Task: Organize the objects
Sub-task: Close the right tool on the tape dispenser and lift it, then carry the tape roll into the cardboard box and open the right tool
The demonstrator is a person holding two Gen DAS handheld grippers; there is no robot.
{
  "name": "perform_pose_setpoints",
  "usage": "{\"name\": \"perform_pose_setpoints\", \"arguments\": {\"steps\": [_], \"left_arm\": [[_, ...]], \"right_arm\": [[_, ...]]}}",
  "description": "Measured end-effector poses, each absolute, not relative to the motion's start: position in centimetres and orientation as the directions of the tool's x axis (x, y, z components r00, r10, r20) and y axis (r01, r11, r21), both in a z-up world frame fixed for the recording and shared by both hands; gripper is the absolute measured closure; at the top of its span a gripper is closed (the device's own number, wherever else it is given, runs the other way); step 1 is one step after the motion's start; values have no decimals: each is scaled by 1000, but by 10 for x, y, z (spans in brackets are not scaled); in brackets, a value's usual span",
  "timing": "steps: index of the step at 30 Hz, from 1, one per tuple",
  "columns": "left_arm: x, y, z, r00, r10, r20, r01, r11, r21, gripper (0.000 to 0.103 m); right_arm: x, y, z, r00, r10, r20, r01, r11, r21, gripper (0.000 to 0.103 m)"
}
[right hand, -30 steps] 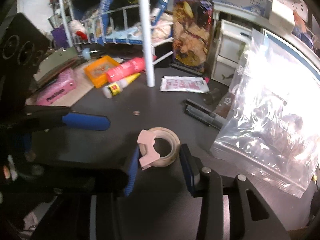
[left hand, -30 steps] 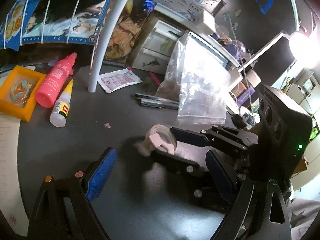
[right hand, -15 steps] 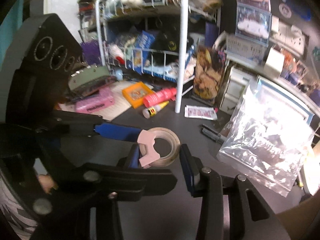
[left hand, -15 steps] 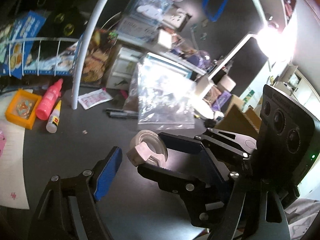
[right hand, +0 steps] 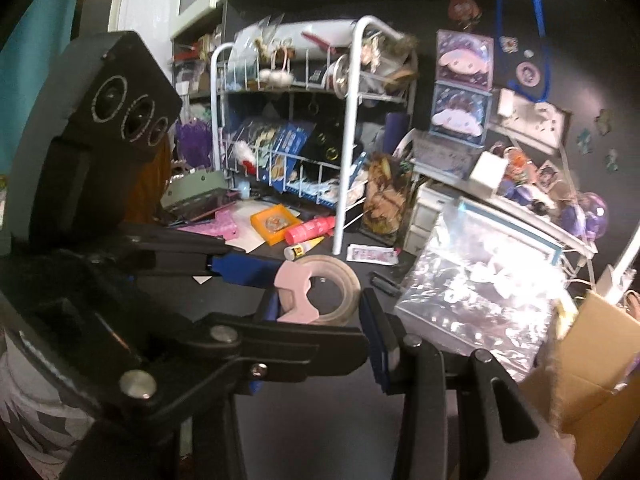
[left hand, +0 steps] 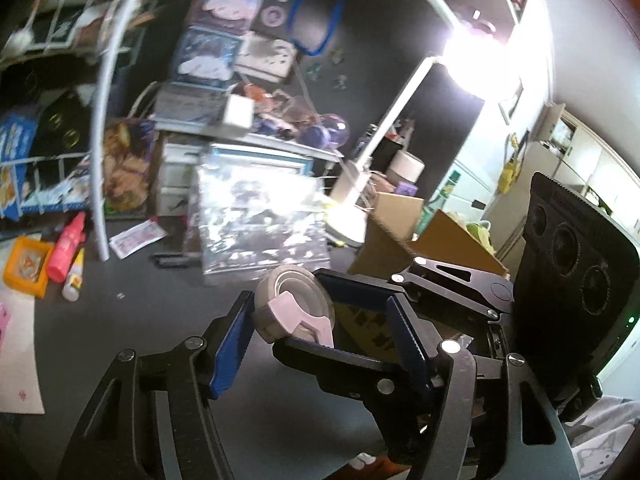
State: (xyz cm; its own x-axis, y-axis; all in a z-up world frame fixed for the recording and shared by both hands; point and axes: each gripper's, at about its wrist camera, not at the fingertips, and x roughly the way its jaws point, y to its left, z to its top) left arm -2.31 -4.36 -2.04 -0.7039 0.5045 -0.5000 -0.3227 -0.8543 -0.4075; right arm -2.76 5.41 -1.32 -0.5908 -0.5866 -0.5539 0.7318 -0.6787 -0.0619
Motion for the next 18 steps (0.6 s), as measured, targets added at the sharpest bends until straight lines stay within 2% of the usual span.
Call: {"name": "perform_pose_setpoints", "arguments": {"steps": [18], "left_arm": [[-55, 86, 9, -608, 590, -531, -499, -805, -323, 40]], "right_arm": [[-20, 179, 12, -720, -499, -482, 597, -800, -63, 65]]}}
